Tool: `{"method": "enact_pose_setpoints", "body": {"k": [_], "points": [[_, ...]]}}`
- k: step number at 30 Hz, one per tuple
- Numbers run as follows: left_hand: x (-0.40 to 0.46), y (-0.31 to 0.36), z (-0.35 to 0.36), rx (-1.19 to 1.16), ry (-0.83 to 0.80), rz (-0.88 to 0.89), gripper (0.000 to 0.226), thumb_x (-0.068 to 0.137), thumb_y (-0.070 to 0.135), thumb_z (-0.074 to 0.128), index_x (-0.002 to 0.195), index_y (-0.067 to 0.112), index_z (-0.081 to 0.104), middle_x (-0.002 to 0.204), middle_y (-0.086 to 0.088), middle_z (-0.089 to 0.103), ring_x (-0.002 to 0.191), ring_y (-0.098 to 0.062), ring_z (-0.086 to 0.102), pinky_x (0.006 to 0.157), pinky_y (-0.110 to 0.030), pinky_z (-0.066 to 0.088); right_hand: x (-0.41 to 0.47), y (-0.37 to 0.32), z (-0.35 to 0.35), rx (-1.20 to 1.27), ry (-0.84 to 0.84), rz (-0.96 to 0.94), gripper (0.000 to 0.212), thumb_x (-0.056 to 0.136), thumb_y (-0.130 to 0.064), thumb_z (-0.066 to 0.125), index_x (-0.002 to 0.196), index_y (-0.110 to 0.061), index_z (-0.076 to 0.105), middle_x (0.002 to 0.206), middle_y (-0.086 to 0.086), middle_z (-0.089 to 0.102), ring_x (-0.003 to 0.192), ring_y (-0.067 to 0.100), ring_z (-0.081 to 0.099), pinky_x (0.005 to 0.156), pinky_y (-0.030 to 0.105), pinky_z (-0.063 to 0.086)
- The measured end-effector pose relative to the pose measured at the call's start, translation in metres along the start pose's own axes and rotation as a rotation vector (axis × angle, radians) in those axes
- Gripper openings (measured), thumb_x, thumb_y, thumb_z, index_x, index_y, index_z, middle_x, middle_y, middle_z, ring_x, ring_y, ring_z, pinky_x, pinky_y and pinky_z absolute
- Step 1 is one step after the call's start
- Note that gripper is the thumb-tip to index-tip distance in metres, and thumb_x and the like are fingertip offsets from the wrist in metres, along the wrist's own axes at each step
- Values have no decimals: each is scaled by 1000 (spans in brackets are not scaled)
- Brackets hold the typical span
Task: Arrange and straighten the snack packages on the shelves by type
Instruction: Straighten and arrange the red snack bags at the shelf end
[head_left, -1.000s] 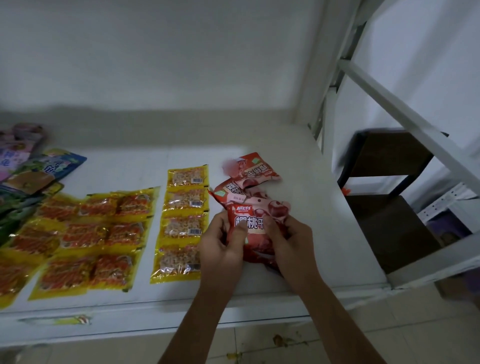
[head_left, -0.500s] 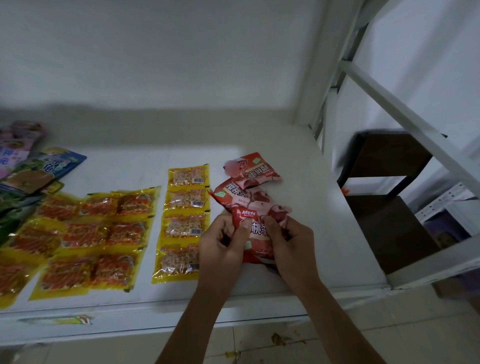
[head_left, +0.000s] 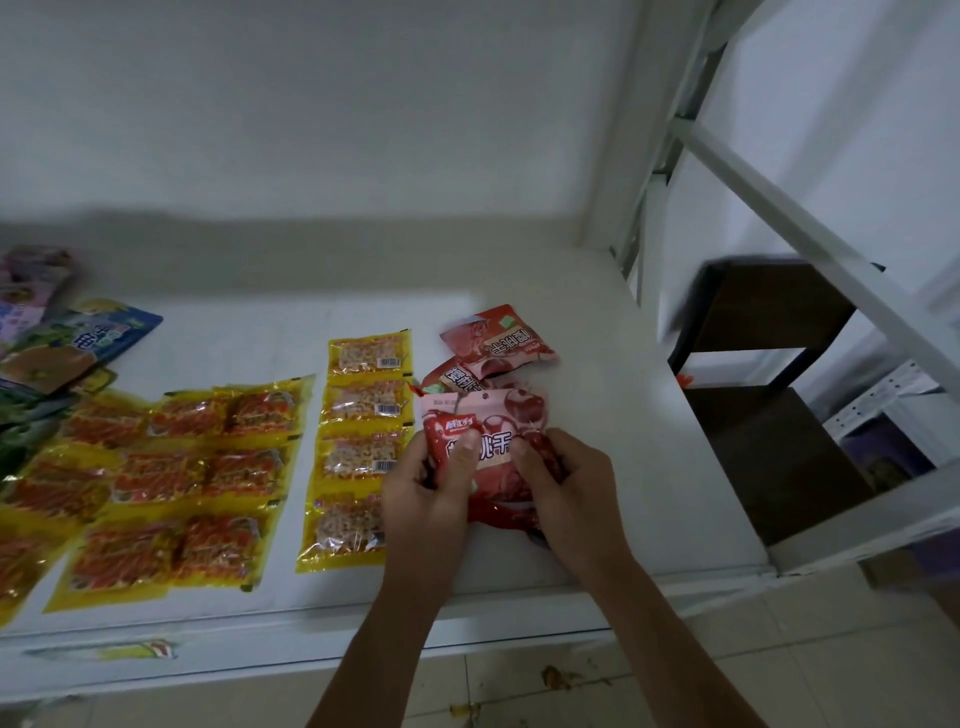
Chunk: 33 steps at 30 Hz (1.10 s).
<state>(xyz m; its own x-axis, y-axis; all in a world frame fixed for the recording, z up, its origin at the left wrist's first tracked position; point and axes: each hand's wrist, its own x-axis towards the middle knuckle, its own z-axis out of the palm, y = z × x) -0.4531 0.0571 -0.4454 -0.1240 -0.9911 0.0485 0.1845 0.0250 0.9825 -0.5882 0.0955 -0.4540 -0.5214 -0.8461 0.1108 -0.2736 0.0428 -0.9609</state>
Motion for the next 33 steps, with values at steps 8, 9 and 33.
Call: {"method": "enact_pose_setpoints", "body": {"k": [8,9,33], "points": [[1,-6,4,240,-65,-8,16,98,20,72,111,29,70,96,18,78,87,-4,75,71,-16,57,-5,-3,1,129,50,21,22,100,-44,66,106,-24,72,100,-7,79,93,12,77,81,42,65],[0,-5,4,248,-54,8,15,98,19,71,110,27,70,96,19,77,87,-3,74,70,-13,55,-5,-3,1,122,22,12,15,98,-40,69,107,-28,72,101,-10,79,94,10,77,82,39,65],[-2,-2,4,140,-69,21,15,99,29,64,111,25,72,102,7,79,95,-12,76,77,-25,62,0,1,-3,40,-38,42,13,101,-29,68,105,-21,77,95,-8,80,88,9,77,83,42,65]]}}
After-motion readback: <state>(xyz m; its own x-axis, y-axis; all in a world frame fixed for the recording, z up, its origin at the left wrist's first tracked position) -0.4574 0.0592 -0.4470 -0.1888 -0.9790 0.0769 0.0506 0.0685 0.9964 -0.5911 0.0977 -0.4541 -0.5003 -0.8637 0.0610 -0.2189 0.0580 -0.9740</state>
